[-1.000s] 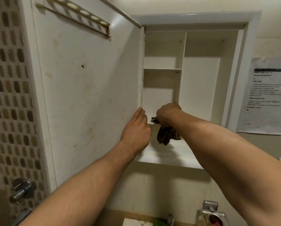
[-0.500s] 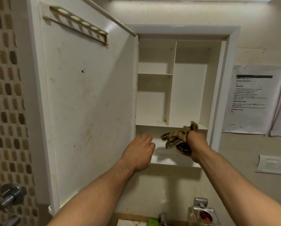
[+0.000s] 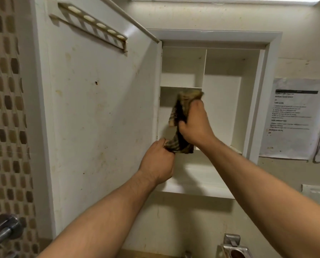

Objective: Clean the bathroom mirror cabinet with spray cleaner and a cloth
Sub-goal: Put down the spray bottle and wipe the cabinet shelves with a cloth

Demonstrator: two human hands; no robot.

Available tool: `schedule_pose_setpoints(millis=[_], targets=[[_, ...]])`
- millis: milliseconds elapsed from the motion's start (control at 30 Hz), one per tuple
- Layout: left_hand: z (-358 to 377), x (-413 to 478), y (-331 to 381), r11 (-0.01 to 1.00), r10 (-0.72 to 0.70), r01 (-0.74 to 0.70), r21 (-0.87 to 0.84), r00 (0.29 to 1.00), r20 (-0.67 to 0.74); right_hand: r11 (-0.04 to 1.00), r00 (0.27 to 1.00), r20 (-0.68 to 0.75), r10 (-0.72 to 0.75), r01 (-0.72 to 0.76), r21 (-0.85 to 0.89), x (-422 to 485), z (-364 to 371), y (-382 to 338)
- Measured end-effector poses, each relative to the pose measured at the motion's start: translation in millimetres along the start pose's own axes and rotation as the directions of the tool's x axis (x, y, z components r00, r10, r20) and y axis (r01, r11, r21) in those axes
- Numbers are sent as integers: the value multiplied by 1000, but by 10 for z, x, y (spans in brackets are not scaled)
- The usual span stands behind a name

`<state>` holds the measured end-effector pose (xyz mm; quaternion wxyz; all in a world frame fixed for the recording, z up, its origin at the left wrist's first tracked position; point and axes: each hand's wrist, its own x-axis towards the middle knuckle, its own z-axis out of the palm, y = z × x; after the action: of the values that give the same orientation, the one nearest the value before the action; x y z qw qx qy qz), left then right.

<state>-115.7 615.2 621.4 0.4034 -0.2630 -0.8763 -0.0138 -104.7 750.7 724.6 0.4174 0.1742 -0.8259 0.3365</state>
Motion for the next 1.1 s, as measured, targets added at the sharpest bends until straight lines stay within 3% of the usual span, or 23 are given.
schedule_pose_setpoints(millis=[100,167,200,267,333,433,600,667,733,800,867,900,1000,1100], targets=[[7,102,19,991,59,-61,117,998,17,856,937,127,-327,350,-380,361,203,53],[33,162,33,987,62,-64,147,998,17,519,868,258,-425,467,-716,604,290,252],[37,169,55,988,63,-65,142,998,17,336,863,319,-392,457,-824,646,294,341],[60,189,42,989,38,-42,141,999,30,69,904,388,-178,405,-912,593,326,425],[114,200,-18,992,8,-13,122,999,40,-35,903,427,48,429,-903,404,445,448],[173,211,-70,997,9,-12,75,999,45,13,841,491,227,502,-865,200,569,393],[136,194,-117,998,-22,20,-66,999,-35,401,693,591,413,444,-801,329,538,207],[71,199,-153,997,-49,41,-69,992,-114,632,677,624,390,297,-716,343,483,217],[17,220,-174,997,-67,61,-38,985,-160,864,707,643,294,91,-495,237,494,254],[-5,232,-154,997,-75,72,-28,990,-123,948,715,674,186,48,-313,94,562,274],[29,202,-103,997,-79,78,-16,994,-76,921,670,721,176,147,-362,78,596,324],[62,163,-76,997,-83,83,-10,995,-59,860,649,730,214,230,-457,110,590,331],[147,81,-62,995,-90,92,37,995,-40,589,599,737,313,487,-645,255,521,233],[108,54,-110,993,-57,60,105,998,-29,355,552,693,465,601,-716,300,523,111]])
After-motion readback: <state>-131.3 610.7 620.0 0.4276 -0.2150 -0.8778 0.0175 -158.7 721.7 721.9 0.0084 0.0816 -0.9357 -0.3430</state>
